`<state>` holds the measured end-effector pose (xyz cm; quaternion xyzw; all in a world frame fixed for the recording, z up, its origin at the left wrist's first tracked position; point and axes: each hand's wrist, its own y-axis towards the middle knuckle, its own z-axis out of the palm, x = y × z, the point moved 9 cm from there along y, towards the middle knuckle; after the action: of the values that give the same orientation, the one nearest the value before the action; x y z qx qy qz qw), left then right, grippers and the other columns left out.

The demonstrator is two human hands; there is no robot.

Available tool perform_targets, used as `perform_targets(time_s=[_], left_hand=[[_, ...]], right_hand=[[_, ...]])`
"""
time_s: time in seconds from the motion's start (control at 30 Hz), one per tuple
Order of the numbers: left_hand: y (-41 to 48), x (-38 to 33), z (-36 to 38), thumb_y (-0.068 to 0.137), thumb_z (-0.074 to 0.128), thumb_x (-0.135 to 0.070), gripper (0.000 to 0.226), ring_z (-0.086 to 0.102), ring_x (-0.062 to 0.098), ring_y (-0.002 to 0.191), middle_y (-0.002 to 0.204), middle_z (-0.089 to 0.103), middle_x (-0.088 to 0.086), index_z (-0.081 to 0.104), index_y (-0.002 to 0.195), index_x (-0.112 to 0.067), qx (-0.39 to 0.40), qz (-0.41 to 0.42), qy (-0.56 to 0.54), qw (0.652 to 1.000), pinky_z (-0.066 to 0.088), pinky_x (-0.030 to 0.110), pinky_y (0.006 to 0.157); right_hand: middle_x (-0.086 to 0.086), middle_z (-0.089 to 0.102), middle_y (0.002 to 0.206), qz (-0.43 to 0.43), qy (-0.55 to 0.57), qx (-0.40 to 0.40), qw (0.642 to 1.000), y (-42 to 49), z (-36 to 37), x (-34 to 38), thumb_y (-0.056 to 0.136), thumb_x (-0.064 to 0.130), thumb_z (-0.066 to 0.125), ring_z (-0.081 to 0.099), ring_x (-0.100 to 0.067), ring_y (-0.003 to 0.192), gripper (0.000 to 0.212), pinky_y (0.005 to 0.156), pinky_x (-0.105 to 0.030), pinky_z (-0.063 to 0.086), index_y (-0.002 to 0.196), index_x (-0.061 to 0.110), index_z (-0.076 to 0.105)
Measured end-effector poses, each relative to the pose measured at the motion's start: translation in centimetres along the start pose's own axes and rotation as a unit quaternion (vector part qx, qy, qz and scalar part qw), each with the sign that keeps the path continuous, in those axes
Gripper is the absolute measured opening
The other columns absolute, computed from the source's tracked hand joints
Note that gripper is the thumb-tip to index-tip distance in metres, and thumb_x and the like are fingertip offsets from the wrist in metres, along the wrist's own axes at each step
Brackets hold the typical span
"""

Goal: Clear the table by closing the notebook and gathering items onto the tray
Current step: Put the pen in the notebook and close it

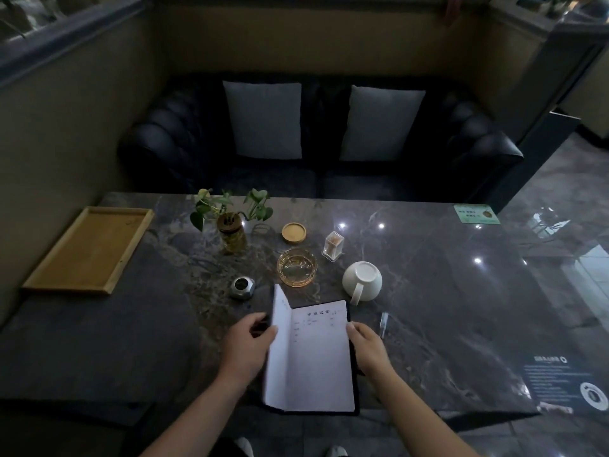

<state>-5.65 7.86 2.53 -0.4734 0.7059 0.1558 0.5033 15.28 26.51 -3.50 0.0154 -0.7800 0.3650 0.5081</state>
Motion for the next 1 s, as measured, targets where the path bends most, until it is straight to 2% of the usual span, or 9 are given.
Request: perform_targets(time_s=[0.17,0.23,0.3,0.37,0.43,0.6,0.73,0.83,1.0], left_hand=[[-2.0,-1.7,5.9,0.086,0.069,-0.027,0.031,0.062,0.006,0.102,0.111,0.067,-0.009,0.067,0.117,-0.027,0.129,0.049,0.003,0.991,0.05,0.032,0.094],[-2.5,-1.1,7.5,0.087,0.069,-0.024,0.029,0.063,0.008,0.105,0.116,0.068,-0.004,0.067,0.116,-0.03,0.174,0.046,0.005,0.984,0.049,0.033,0.098],[-2.8,0.0,8.2,0.085,0.07,-0.021,0.033,0.063,0.009,0.105,0.116,0.067,-0.002,0.066,0.116,-0.031,0.195,0.033,0.028,0.98,0.049,0.035,0.099],[-2.5,1.4,7.9,0.083,0.071,-0.019,0.038,0.062,0.011,0.103,0.115,0.065,0.0,0.065,0.12,-0.026,0.19,0.017,0.064,0.98,0.05,0.034,0.097],[-1.7,2.0,6.8,0.08,0.072,-0.016,0.042,0.062,0.014,0.104,0.114,0.065,0.003,0.064,0.122,-0.022,0.167,0.013,0.092,0.982,0.049,0.031,0.096],[1.3,-1.9,3.5,0.077,0.075,-0.026,0.068,0.046,0.021,0.121,0.13,0.048,0.004,0.047,0.139,-0.026,0.071,0.112,0.187,0.973,0.037,0.032,0.103],[3.2,-6.4,3.7,0.079,0.075,-0.035,0.077,0.028,0.025,0.138,0.149,0.03,0.003,0.036,0.146,-0.037,0.109,0.181,0.245,0.946,0.029,0.042,0.114],[3.9,-9.0,4.5,0.077,0.077,-0.024,0.062,0.046,0.023,0.127,0.134,0.051,0.003,0.054,0.135,-0.03,0.147,0.228,0.229,0.935,0.036,0.04,0.109],[2.9,-10.8,4.4,0.071,0.079,-0.011,0.046,0.059,0.016,0.104,0.109,0.064,-0.002,0.068,0.114,-0.023,0.103,0.299,0.208,0.926,0.047,0.034,0.094]], right_hand=[[0.019,0.074,0.07,0.027,0.09,0.05,0.994,-1.0,0.9,0.1,0.096,0.057,0.048,0.067,-0.005,0.07,0.039,0.057,-0.027,0.05,0.081,0.032,0.073],[0.01,0.077,0.076,0.011,0.081,0.068,0.994,-1.1,1.3,0.9,0.093,0.052,0.058,0.071,-0.01,0.071,0.031,0.056,-0.027,0.053,0.09,0.026,0.074],[-0.002,0.078,0.093,-0.025,0.055,0.082,0.995,-1.1,1.5,1.2,0.089,0.028,0.071,0.074,-0.016,0.082,0.025,0.071,-0.033,0.061,0.11,0.014,0.069],[-0.007,0.074,0.108,-0.031,0.047,0.081,0.995,-0.9,1.3,0.6,0.088,0.003,0.069,0.073,-0.02,0.095,0.037,0.086,-0.043,0.06,0.123,0.01,0.061],[-0.007,0.073,0.112,-0.031,0.063,0.086,0.994,-0.9,1.1,0.1,0.087,-0.006,0.064,0.072,-0.021,0.098,0.042,0.089,-0.046,0.058,0.125,0.012,0.06],[-0.008,0.07,0.119,-0.067,0.092,0.115,0.987,-0.8,1.0,0.1,0.085,-0.007,0.066,0.067,-0.024,0.111,0.045,0.095,-0.05,0.055,0.12,0.021,0.064],[-0.008,0.071,0.116,-0.073,0.135,0.138,0.978,-0.7,1.5,1.2,0.086,-0.008,0.064,0.069,-0.026,0.106,0.042,0.084,-0.039,0.058,0.116,0.021,0.065],[-0.012,0.071,0.116,-0.074,0.161,0.146,0.973,-0.3,1.8,1.8,0.086,-0.012,0.062,0.068,-0.031,0.106,0.041,0.083,-0.038,0.057,0.117,0.015,0.064],[-0.017,0.07,0.114,-0.057,0.177,0.113,0.976,0.3,1.2,1.7,0.086,-0.018,0.056,0.066,-0.032,0.107,0.041,0.088,-0.039,0.056,0.117,0.009,0.062]])
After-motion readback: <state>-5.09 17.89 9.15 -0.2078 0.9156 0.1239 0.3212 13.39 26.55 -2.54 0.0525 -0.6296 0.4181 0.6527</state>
